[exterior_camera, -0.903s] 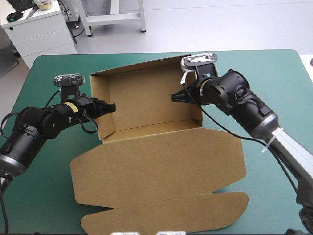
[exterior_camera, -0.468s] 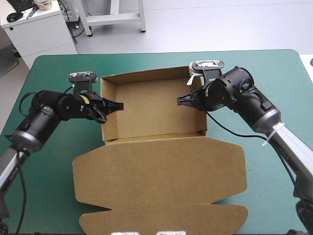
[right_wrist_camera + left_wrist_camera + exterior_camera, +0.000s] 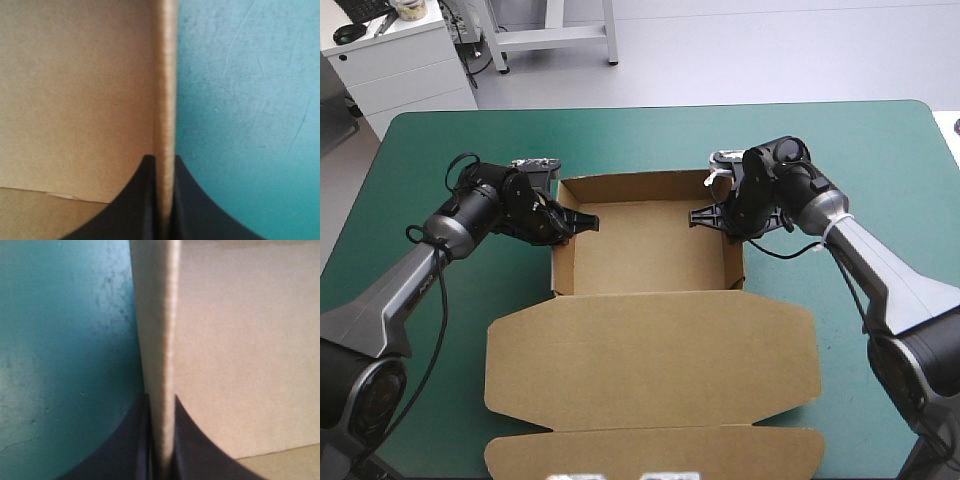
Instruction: Fold the box
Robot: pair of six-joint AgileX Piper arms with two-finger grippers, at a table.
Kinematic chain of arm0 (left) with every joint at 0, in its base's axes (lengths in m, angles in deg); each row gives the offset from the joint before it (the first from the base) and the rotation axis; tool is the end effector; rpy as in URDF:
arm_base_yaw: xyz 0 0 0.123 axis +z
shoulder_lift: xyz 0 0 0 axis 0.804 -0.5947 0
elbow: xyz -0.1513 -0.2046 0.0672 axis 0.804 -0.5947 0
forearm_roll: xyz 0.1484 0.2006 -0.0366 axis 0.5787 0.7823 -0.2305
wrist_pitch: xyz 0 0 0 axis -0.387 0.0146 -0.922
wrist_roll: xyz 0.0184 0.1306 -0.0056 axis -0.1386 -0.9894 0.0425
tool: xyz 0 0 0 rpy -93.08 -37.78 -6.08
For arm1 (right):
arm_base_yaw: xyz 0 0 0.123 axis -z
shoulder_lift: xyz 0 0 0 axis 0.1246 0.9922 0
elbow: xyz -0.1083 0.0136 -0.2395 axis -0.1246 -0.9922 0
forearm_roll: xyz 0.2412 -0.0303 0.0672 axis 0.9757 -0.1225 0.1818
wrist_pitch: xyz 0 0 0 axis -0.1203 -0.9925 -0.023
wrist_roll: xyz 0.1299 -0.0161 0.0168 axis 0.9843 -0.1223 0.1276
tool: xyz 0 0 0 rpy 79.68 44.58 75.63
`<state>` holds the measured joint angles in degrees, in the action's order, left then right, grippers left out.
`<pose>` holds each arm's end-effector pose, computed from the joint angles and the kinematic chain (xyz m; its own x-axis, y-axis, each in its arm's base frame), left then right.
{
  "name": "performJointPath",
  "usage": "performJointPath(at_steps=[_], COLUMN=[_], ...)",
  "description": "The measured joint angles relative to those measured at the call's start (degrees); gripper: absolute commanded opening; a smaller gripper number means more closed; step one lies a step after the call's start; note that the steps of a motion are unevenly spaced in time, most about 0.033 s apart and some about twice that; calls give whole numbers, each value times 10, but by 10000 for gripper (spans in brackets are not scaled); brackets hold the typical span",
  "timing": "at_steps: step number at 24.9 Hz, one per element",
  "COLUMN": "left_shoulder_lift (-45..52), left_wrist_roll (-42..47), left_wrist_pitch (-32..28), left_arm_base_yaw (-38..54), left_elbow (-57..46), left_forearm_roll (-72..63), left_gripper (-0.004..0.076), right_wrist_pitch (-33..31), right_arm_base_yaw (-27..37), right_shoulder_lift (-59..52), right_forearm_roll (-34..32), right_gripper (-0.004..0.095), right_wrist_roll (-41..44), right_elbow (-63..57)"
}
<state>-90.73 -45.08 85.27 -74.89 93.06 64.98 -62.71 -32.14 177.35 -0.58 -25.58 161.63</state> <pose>0.3447 -0.1479 0.2302 -0.9331 0.0161 -0.3593 0.0984 0.9723 -0.2120 0.3554 0.1674 0.2413 -0.9480 -0.0944 -0.3039 -0.1342 0.9845 0.1128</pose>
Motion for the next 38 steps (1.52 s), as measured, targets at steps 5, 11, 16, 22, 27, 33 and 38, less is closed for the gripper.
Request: performJointPath(at_steps=[5,11,16,22,27,33,38], left_shoulder_lift=[-38,-60,-61,-64,-68,-69,-66], left_wrist_roll=[1,-8,-51,-120,-125,-125,-133], left_wrist_pitch=[19,37,43,62,87,148,159], left_arm_base_yaw=[0,0,0,0,0,0,0], left_elbow=[30,57,57,59,110,225,281], left_forearm_roll=[6,6,2,-35,-35,-2,8], left_gripper=[-10,-8,174,554,552,455,6], right_wrist_pitch=[2,4,1,-16,-20,-42,-48], right_arm_base_yaw=[2,5,5,5,5,5,5], right_shoulder_lift=[26,34,39,43,43,43,38], right_forearm_roll=[1,1,6,16,16,16,14], right_gripper=[-14,26,495,826,826,822,823], right_wrist_roll=[-5,-5,-15,-25,-25,-24,-24], right_elbow=[5,8,16,41,42,109,163])
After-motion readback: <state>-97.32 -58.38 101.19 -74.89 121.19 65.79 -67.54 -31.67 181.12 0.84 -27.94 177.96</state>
